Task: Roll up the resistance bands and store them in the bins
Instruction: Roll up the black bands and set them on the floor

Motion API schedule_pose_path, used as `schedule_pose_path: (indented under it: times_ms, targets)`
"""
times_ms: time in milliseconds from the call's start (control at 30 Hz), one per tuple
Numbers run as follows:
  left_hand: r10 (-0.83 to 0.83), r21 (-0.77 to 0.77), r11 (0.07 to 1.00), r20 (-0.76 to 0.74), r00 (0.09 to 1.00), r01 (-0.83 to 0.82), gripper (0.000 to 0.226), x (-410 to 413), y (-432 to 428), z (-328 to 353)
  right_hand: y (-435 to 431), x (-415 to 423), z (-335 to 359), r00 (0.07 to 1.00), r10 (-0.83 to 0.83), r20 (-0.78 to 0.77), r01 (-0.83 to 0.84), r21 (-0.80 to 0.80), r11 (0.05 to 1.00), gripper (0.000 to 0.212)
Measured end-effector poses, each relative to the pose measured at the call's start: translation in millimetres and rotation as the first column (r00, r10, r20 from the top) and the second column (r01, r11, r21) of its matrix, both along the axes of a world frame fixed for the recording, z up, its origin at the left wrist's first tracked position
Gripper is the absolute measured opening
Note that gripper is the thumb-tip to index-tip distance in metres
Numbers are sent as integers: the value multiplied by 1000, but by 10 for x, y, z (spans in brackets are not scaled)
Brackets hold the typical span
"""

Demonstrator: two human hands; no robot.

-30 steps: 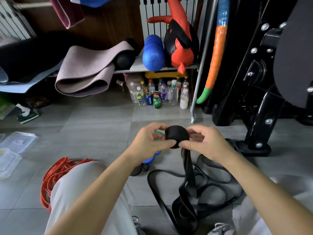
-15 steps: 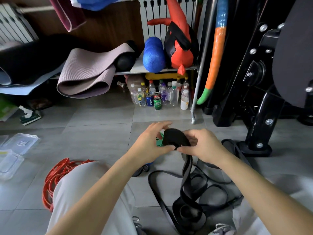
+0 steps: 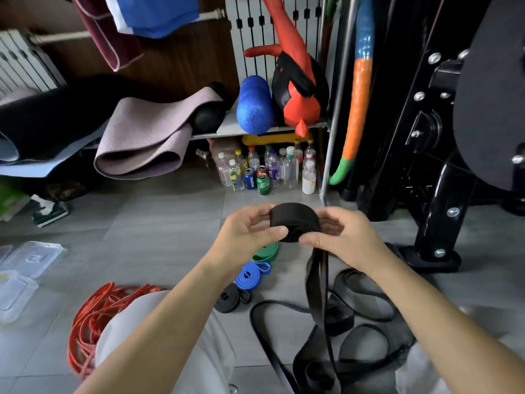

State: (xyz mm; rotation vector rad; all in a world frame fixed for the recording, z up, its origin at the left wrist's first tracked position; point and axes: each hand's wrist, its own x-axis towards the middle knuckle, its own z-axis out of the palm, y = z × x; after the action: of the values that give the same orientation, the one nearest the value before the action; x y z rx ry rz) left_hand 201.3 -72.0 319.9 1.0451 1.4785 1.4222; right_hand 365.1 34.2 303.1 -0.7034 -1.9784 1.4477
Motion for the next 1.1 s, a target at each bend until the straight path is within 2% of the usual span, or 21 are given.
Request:
schedule_pose_path:
  times_ms: [67, 133, 233, 300, 333, 367, 400, 433, 467, 500, 567, 633, 700, 867, 1000, 1100]
  targets:
    - [-19, 30, 999, 183, 983, 13, 41, 22, 31, -33, 33, -3, -4, 994, 26, -105, -35, -83, 996, 30]
    - [-43, 39, 999, 320, 947, 32, 47, 37, 50, -64, 63, 19, -10, 982, 59, -180, -81, -121, 989, 37]
    - [-94, 19, 995, 438, 894, 96, 44, 75, 43, -126, 67, 44, -12, 978, 76, -192, -97, -103, 990, 39]
    - [-115, -27, 990, 445, 888, 141, 38, 89, 46, -153, 69, 56, -10, 984, 77, -160, -93, -95, 991, 33]
    - [-117, -61, 987, 368, 922, 149, 34, 89, 50, -155, 69, 70, -6, 989, 73, -129, -85, -85, 993, 32]
    - [-116, -99, 986, 189, 975, 136, 33, 72, 51, -158, 67, 82, -3, 994, 66, -82, -71, -60, 996, 31]
    - [-118, -134, 985, -76, 990, 107, 37, 46, 57, -171, 62, 95, -5, 998, 56, -17, -56, -12, 998, 31]
    - [-131, -161, 984, -331, 934, 80, 46, 27, 60, -185, 50, 103, -12, 997, 44, 70, -48, 54, 997, 31]
    - [-151, -175, 982, -509, 848, 70, 57, 26, 62, -198, 35, 99, -26, 986, 34, 165, -55, 124, 991, 28]
    - [-178, -188, 979, -595, 784, 79, 64, 39, 62, -205, 11, 90, -40, 968, 28, 248, -75, 183, 980, 25]
    - [-225, -220, 969, -615, 756, 110, 55, 72, 63, -216, -34, 73, -62, 942, 30, 333, -113, 231, 966, 24]
    - [-230, -247, 964, -591, 773, 98, 39, 71, 58, -222, -60, 68, -65, 934, 49, 353, -136, 228, 964, 25]
    - [-210, -230, 969, -557, 803, 93, 34, 61, 50, -214, -56, 78, -54, 937, 60, 343, -135, 200, 970, 26]
    - [-75, -90, 995, -377, 923, 44, 42, 24, 24, -148, -6, 142, -24, 959, 100, 266, -123, 71, 990, 35]
    - [-29, -5, 1000, -19, 999, 29, 42, 25, 8, -114, 9, 140, -59, 993, 58, 99, -55, -31, 998, 40]
    - [-64, 27, 998, 261, 963, 59, 47, 63, 15, -151, -28, 104, -95, 998, 45, -33, -49, -107, 993, 39]
